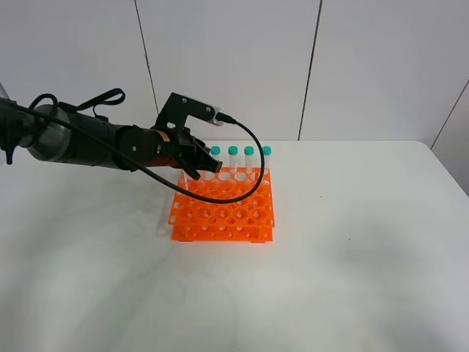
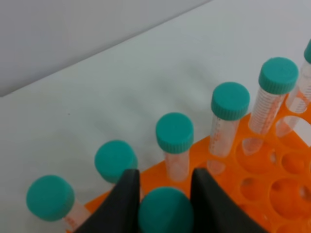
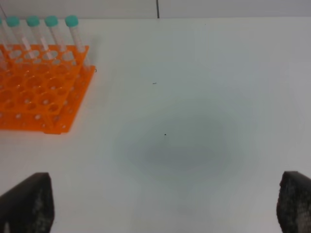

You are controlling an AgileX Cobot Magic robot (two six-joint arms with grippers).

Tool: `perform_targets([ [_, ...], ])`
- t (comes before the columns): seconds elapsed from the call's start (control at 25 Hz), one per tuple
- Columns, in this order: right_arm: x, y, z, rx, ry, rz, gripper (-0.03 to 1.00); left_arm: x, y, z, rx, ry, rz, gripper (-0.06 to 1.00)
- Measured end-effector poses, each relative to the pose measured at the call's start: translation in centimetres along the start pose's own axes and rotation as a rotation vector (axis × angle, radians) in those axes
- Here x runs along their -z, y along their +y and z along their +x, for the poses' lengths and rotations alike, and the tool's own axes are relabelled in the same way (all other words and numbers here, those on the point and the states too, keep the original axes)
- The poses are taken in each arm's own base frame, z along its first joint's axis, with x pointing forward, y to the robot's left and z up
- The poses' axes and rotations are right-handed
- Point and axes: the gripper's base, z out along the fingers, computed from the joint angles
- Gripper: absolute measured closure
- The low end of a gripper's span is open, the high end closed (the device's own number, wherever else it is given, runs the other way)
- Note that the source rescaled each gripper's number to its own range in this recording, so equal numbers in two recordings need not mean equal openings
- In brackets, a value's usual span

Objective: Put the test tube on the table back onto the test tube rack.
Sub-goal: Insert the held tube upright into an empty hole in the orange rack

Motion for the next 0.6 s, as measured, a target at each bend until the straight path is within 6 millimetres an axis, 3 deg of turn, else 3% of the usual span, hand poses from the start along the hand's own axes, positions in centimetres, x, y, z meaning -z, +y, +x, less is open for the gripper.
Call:
perform_targets([
  [0.6, 0.0, 0.0, 0.0, -0.001, 0.0, -0.002, -0.03, -1.4, -0.2, 1.6, -0.001, 0.029, -0.002, 0.94],
])
